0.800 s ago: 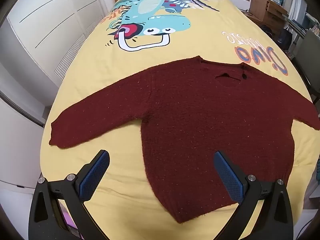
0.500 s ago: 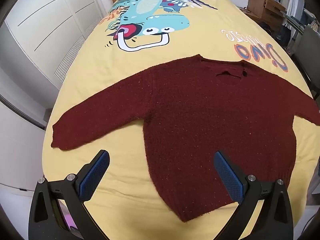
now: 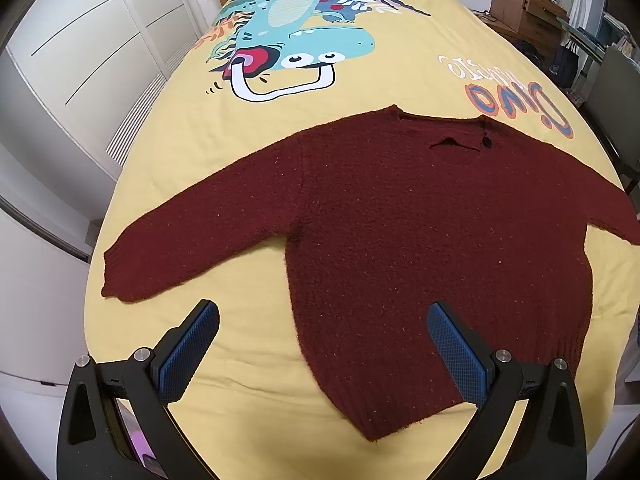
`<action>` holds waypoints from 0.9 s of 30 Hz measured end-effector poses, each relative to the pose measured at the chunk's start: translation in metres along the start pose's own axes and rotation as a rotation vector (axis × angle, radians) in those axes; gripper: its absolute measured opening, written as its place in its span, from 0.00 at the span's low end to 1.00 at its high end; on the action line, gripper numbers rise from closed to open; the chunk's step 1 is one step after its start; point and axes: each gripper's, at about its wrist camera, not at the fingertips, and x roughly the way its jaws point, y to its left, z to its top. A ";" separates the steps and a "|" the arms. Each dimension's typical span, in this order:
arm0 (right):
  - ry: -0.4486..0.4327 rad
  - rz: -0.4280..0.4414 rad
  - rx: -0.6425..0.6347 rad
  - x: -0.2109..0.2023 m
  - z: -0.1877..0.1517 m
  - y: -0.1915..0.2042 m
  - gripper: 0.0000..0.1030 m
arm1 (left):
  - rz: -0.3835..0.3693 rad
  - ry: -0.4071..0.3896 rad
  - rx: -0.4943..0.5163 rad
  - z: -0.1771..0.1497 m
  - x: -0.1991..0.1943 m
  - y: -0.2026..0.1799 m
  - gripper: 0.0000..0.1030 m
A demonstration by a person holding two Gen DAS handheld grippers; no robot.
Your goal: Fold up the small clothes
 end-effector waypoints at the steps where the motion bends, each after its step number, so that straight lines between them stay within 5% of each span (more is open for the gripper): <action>1: 0.000 -0.001 0.000 0.001 0.000 0.000 0.99 | -0.001 0.000 0.000 0.000 0.000 0.000 0.99; 27: 0.016 -0.005 -0.003 0.008 -0.002 -0.001 0.99 | -0.034 0.009 0.007 0.001 0.003 -0.004 0.99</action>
